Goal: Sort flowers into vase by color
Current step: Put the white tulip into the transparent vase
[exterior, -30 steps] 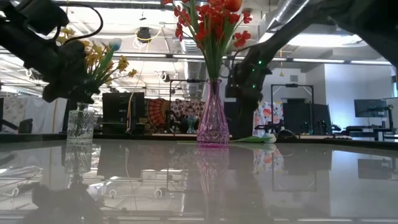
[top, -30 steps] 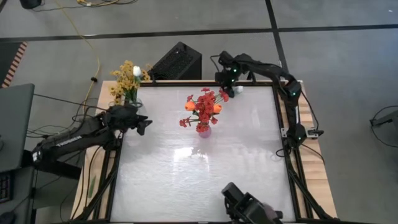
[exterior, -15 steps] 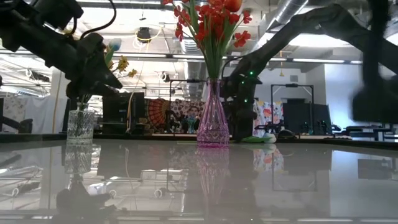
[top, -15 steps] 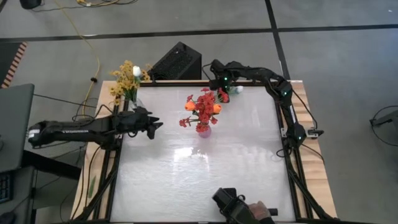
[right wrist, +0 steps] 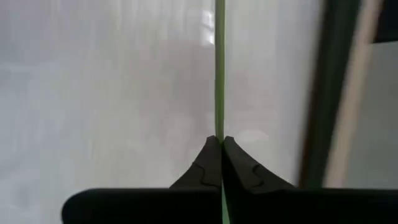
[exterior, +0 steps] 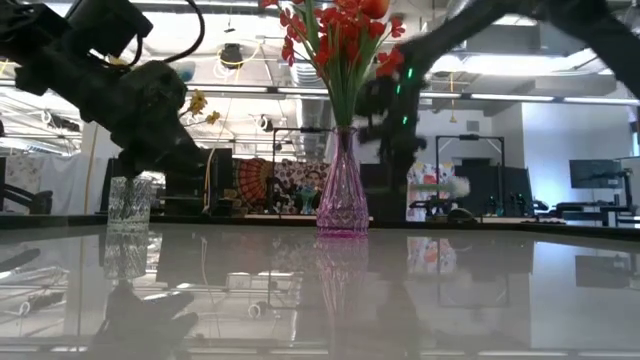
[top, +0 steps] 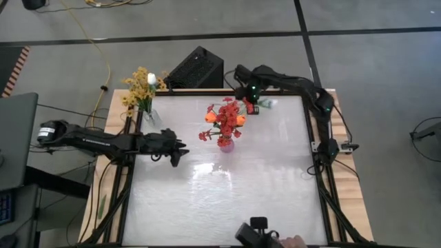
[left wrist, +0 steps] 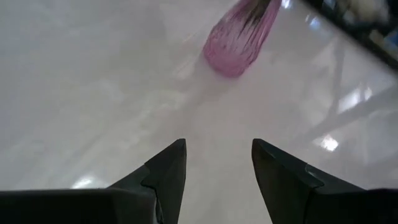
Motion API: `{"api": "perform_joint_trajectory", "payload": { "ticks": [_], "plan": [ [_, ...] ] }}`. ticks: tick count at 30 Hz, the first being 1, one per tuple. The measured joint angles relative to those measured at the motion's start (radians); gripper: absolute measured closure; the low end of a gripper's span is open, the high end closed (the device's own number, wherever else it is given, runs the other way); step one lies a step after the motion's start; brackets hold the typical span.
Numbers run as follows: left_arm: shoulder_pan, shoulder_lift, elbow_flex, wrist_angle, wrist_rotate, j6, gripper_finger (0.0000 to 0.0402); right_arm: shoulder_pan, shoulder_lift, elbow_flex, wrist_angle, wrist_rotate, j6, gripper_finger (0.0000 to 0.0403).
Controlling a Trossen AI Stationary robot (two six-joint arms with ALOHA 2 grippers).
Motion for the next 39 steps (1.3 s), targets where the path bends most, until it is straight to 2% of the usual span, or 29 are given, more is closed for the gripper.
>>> {"api": "perform_joint_trajectory", "payload": {
  "ticks": [3, 8, 12, 19, 24, 29, 32, 36, 39],
  "plan": [
    [0.005, 0.036, 0.0, 0.095, 0.004, -0.095, 0.0231, 0.033, -0.077, -0.003, 0.058, 0.141, 0.002, 0.0384],
    [0.05, 0.025, 0.001, 0.168, 0.04, -0.14, 0.0231, 0.05, -0.223, -0.002, 0.234, 0.425, -0.013, 0.0384],
    [0.099, 0.001, 0.061, 0.173, 0.107, -0.158, 0.0231, 0.046, -0.321, -0.003, 0.403, 0.55, -0.089, 0.0384],
    [0.186, -0.007, 0.291, 0.149, 0.278, -0.114, 0.0231, 0.159, -0.507, 0.001, 0.63, 0.495, -0.308, 0.0384],
    [0.267, -0.007, 0.483, 0.001, 0.358, -0.07, 0.0231, 0.296, -0.563, 0.0, 0.752, 0.404, -0.499, 0.0384],
    [0.37, -0.007, 0.667, -0.219, 0.482, -0.114, 0.0231, 0.407, -0.551, 0.0, 0.851, 0.359, -0.868, 0.0384],
    [0.44, -0.007, 0.763, -0.339, 0.568, -0.214, 0.0231, 0.46, -0.529, -0.001, 0.892, 0.359, -1.049, 0.0384],
    [0.512, 0.001, 0.823, -0.381, 0.721, -0.329, 0.0231, 0.532, -0.503, -0.001, 0.893, 0.36, -1.101, 0.0384],
    [0.52, 0.001, 0.825, -0.363, 0.74, -0.365, 0.0231, 0.586, -0.478, 0.0, 0.896, 0.36, -1.102, 0.0384]
  ]
}}
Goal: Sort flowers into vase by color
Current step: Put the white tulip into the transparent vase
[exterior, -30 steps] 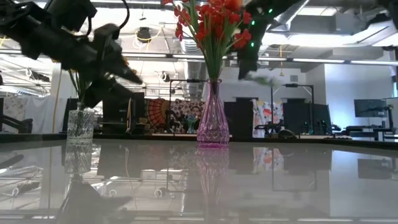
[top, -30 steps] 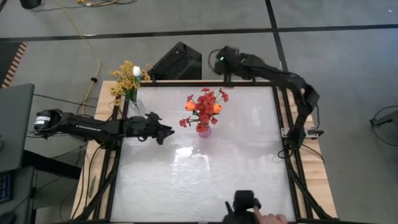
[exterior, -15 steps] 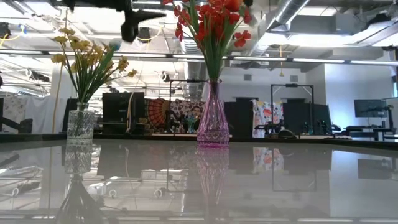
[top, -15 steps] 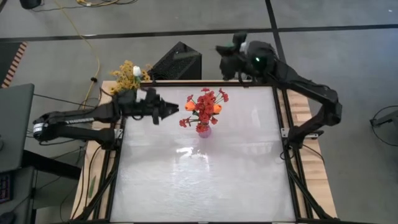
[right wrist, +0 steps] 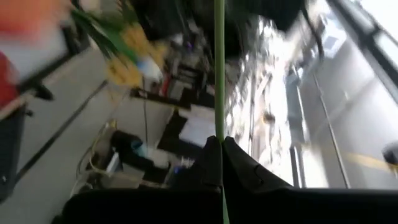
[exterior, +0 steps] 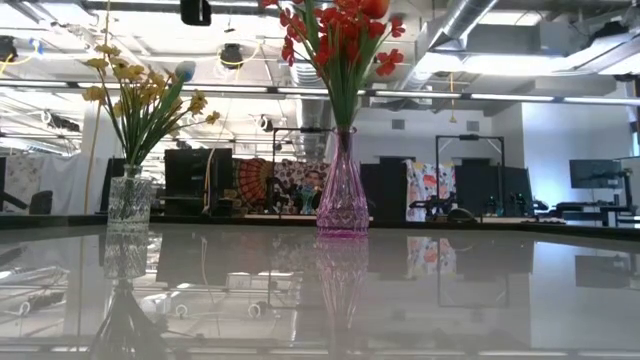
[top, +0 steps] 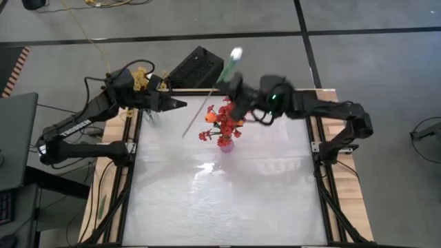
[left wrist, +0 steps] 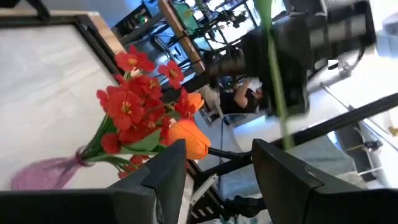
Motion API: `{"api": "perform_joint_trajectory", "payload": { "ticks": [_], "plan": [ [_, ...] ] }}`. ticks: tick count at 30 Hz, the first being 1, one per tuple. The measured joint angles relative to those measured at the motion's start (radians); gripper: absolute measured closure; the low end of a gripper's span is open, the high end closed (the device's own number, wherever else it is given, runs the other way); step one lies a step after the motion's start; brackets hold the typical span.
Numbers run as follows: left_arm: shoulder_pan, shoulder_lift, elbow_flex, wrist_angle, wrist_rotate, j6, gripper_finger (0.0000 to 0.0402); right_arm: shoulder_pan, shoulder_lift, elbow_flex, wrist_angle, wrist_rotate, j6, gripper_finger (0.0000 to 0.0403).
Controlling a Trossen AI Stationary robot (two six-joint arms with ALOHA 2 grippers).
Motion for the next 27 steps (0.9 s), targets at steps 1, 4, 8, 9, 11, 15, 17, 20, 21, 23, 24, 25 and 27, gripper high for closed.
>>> {"api": "perform_joint_trajectory", "payload": {
  "ticks": [1, 4, 8, 9, 11, 15, 17, 20, 21, 23, 24, 25, 27],
  "plan": [
    [0.0, 0.003, 0.0, -0.002, -0.003, -0.013, 0.0231, 0.015, 0.013, -0.001, -0.003, 0.0, -0.013, 0.0384],
    [-0.005, 0.013, 0.0, -0.004, 0.005, -0.062, 0.0231, 0.046, 0.05, 0.0, 0.002, 0.0, -0.066, 0.0384],
    [-0.052, 0.038, 0.0, 0.006, 0.012, -0.1, 0.0231, 0.049, 0.108, -0.001, 0.017, 0.001, -0.083, 0.0384],
    [-0.062, 0.043, 0.0, 0.011, 0.013, -0.099, 0.0231, 0.046, 0.125, 0.0, 0.038, 0.001, -0.083, 0.0384],
    [-0.081, 0.053, 0.0, 0.026, 0.019, -0.094, 0.0231, 0.04, 0.142, -0.001, 0.046, 0.004, -0.082, 0.0384],
    [-0.097, 0.059, 0.0, 0.036, 0.018, -0.08, 0.0231, 0.029, 0.162, 0.0, 0.084, 0.0, -0.087, 0.0384],
    [-0.099, 0.06, 0.0, 0.028, 0.019, -0.071, 0.0231, 0.022, 0.163, 0.0, 0.087, -0.029, -0.086, 0.0384],
    [-0.098, 0.059, 0.0, 0.028, 0.018, -0.065, 0.0231, 0.014, 0.161, 0.0, 0.109, -0.064, -0.075, 0.0384],
    [-0.098, 0.059, 0.0, 0.028, 0.018, -0.062, 0.0231, 0.014, 0.161, 0.0, 0.115, -0.067, -0.074, 0.0384],
    [-0.098, 0.059, 0.0, 0.027, 0.01, -0.054, 0.0231, 0.013, 0.161, 0.0, 0.118, -0.069, -0.077, 0.0384],
    [-0.098, 0.059, 0.0, 0.027, 0.005, -0.047, 0.0231, 0.013, 0.161, 0.0, 0.119, -0.07, -0.076, 0.0384],
    [-0.098, 0.061, 0.0, 0.027, -0.01, -0.038, 0.0231, 0.012, 0.161, 0.0, 0.118, -0.073, -0.076, 0.0384],
    [-0.103, 0.071, 0.0, 0.027, -0.027, -0.026, 0.0231, 0.009, 0.161, 0.0, 0.109, -0.079, -0.076, 0.0384]
  ]
}}
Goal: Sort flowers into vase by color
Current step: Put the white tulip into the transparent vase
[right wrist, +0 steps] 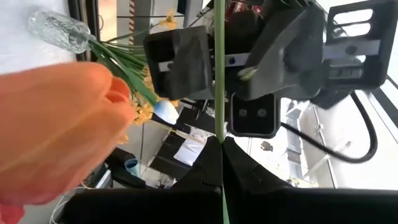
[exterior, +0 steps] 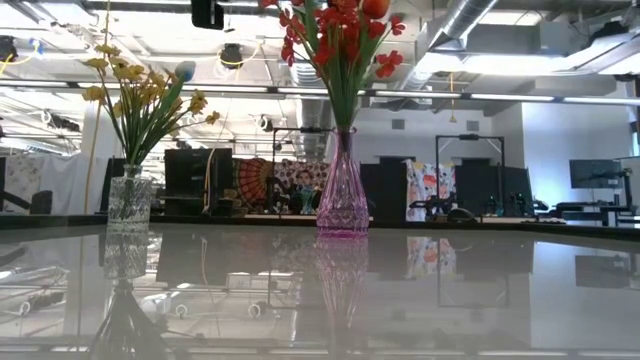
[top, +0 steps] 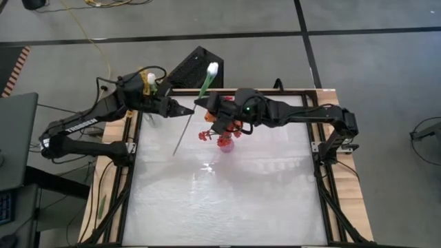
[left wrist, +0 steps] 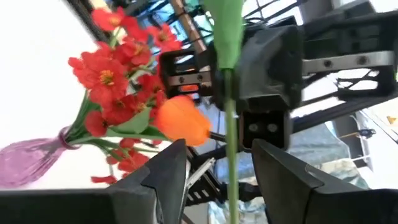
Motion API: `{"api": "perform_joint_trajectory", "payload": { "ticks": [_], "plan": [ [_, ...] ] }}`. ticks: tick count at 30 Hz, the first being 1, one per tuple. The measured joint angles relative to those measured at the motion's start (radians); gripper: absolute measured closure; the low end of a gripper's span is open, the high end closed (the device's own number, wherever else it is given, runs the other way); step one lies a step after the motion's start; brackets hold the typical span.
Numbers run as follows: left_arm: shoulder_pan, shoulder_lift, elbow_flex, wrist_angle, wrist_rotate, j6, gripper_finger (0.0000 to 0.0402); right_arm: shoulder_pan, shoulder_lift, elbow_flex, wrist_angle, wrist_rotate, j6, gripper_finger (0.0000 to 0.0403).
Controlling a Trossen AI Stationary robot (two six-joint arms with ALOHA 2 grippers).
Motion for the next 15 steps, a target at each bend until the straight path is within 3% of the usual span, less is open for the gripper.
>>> {"api": "perform_joint_trajectory", "payload": {
  "ticks": [8, 15],
  "plan": [
    [-0.007, 0.062, 0.0, 0.002, 0.012, 0.049, 0.0232, -0.007, 0.0, 0.0, -0.005, 0.001, 0.009, 0.0384],
    [0.003, 0.046, 0.0, 0.011, 0.014, 0.052, 0.0256, -0.015, 0.0, 0.0, -0.068, 0.001, 0.023, 0.0384]
  ]
}}
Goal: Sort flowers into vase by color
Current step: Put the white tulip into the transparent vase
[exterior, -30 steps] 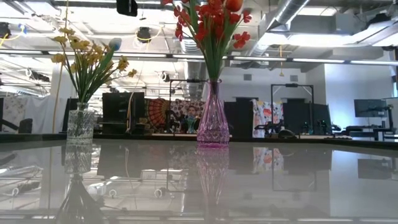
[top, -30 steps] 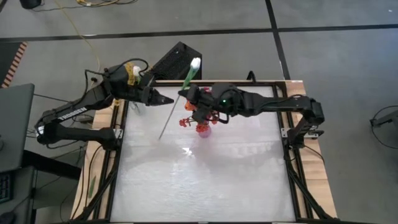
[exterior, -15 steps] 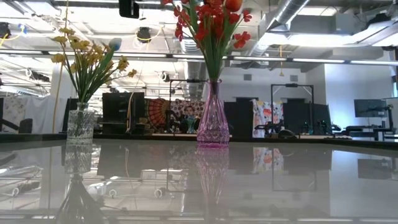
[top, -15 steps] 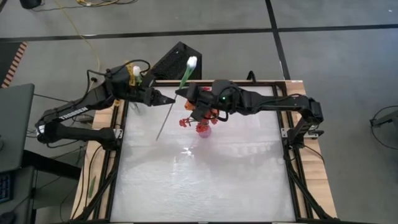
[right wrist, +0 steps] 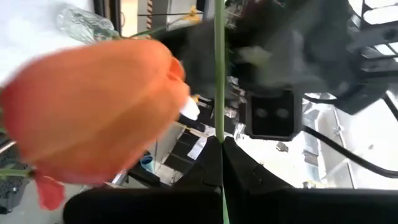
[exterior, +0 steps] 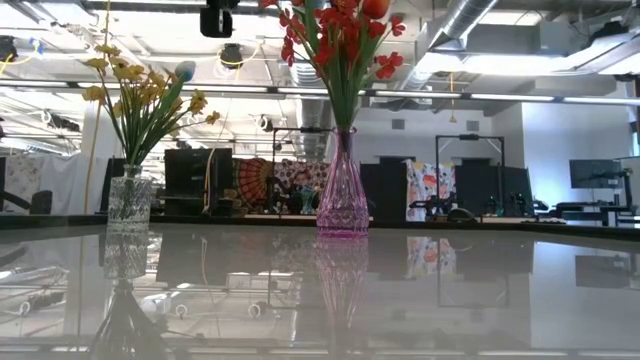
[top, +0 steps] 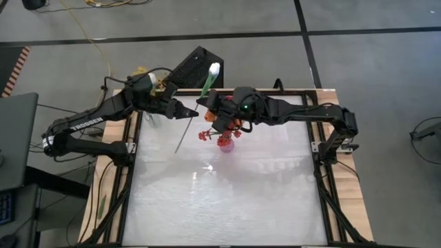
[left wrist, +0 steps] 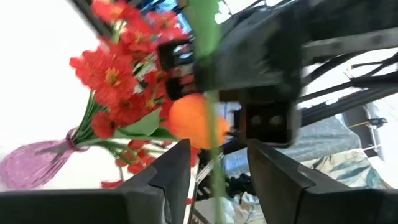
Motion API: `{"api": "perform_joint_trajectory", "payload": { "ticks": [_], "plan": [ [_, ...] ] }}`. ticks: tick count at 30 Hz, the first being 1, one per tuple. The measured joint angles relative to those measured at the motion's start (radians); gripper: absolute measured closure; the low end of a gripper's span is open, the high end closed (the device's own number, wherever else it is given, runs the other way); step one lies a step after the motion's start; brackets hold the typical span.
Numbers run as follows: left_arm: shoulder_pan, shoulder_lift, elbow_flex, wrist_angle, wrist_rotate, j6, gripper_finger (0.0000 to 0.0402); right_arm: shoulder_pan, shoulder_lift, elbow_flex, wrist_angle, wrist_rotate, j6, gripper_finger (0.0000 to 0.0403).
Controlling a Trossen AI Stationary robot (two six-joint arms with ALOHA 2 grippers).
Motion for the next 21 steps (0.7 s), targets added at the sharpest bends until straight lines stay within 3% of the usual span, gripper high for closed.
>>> {"api": "perform_joint_trajectory", "payload": {
  "ticks": [17, 21],
  "plan": [
    [0.003, 0.015, 0.0, 0.001, 0.013, 0.014, 0.0321, 0.0, 0.0, 0.0, -0.012, -0.026, 0.017, 0.0384],
    [0.003, 0.014, 0.0, 0.006, 0.011, 0.019, 0.0349, 0.0, 0.0, 0.0, -0.005, -0.027, 0.029, 0.0368]
  ]
}}
